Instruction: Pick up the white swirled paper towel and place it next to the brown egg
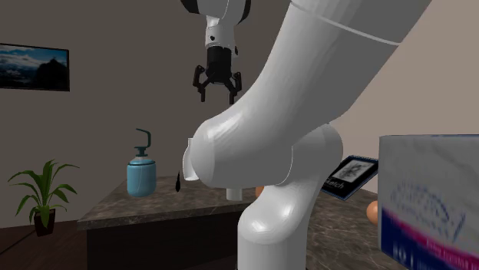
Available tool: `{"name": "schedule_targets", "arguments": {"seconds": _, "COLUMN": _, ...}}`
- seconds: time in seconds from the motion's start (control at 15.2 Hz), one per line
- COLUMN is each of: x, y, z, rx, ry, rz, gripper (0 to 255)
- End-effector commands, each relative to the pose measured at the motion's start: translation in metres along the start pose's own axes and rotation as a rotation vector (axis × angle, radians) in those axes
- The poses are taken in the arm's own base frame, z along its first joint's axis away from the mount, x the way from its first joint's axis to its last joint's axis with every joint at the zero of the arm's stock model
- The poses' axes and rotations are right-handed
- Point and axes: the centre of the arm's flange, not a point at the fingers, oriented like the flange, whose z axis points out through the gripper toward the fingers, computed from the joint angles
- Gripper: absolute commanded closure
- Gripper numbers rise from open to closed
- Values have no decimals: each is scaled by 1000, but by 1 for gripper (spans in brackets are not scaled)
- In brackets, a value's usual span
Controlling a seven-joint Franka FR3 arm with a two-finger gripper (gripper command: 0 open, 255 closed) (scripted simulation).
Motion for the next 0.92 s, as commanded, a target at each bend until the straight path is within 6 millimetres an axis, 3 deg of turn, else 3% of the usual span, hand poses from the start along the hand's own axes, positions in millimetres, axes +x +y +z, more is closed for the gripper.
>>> {"name": "schedule_targets", "arguments": {"seconds": 0.0, "x": 0, "y": 0, "z": 0, "rx": 0, "ry": 0, "rz": 0, "gripper": 0}}
{"name": "schedule_targets", "arguments": {"seconds": 0.86, "x": 123, "y": 76, "z": 94, "rx": -8, "ry": -14, "rz": 53, "gripper": 0}}
